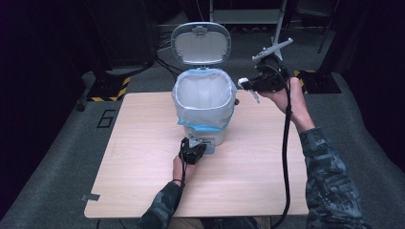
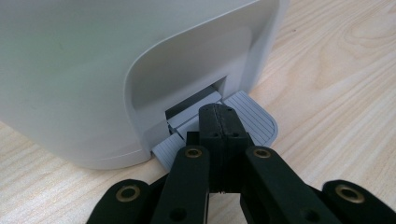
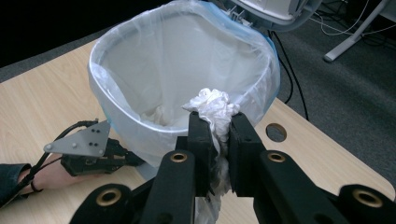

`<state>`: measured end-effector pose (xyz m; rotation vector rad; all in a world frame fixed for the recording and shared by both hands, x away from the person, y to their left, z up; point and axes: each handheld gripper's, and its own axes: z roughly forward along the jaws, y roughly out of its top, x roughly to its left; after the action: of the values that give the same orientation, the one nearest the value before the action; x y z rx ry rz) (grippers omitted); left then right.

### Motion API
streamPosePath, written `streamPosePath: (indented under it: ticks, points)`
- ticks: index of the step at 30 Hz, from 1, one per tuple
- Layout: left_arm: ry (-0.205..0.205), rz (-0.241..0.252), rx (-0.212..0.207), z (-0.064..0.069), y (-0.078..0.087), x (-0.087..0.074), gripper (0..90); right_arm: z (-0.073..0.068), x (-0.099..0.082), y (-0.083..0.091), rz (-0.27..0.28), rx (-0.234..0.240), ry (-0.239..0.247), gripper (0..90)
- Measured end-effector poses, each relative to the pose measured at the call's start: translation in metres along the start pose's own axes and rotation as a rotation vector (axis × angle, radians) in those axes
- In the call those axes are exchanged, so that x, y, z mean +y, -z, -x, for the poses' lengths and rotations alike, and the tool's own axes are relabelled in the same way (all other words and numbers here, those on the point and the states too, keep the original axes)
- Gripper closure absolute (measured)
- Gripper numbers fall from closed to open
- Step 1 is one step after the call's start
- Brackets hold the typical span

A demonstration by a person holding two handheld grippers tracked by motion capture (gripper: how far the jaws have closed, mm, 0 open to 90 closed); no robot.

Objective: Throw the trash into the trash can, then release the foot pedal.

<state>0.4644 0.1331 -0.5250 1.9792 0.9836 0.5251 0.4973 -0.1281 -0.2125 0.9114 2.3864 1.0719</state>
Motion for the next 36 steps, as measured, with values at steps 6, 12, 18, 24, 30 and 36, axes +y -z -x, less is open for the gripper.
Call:
streamPosePath:
  ticks: [6,12,18,24,30,36]
  points:
    - [-0.002,-0.004,-0.003,0.000,0.000,0.000,90.0,-0.002,0.014,-0.008,-0.019,0.005,0.008,81.7]
    - [-0.001,-0.004,-0.003,0.000,0.001,0.000,90.0,0.000,0.026,-0.019,-0.033,0.008,0.005,81.7]
    - [-0.002,-0.003,-0.002,0.000,0.000,0.000,90.0,0.000,0.039,-0.030,-0.048,0.008,0.009,81.8]
    - [-0.001,-0.003,-0.003,0.000,0.001,0.000,90.0,-0.002,0.050,-0.044,-0.061,0.016,0.011,81.9]
    - [-0.001,-0.002,-0.003,0.000,0.001,0.000,90.0,-0.003,0.056,-0.062,-0.097,0.019,0.028,81.9]
    - [-0.003,-0.002,-0.002,0.000,0.001,0.000,90.0,-0.002,0.061,-0.073,-0.112,0.017,0.026,81.9]
